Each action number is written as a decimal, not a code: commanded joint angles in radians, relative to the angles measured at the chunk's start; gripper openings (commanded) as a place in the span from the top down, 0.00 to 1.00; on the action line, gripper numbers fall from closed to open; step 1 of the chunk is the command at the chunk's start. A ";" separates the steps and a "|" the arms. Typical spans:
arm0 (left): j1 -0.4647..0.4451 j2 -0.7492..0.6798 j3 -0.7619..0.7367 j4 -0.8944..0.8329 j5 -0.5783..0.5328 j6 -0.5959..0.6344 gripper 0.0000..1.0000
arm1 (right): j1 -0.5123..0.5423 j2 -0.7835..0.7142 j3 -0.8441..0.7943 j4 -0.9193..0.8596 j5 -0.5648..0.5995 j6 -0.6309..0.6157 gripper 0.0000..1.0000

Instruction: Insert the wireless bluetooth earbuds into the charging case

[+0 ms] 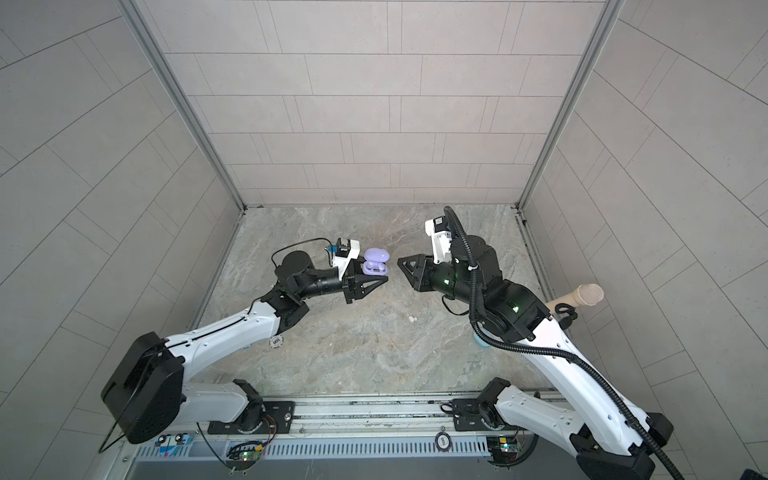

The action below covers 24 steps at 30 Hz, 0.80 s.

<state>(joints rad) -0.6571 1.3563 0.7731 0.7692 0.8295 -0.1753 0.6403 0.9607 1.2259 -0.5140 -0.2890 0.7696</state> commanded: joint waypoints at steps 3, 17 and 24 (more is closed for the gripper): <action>-0.039 0.099 0.056 0.193 0.022 -0.028 0.89 | -0.003 -0.035 0.003 0.108 -0.044 0.052 0.78; -0.103 0.193 0.153 0.294 0.045 -0.069 0.89 | 0.003 -0.025 -0.040 0.144 -0.079 0.091 0.77; -0.123 0.185 0.169 0.253 0.042 -0.043 0.88 | 0.005 -0.023 -0.051 0.149 -0.081 0.085 0.77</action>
<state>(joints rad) -0.7719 1.5543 0.9108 1.0142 0.8593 -0.2337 0.6415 0.9443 1.1744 -0.3954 -0.3614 0.8433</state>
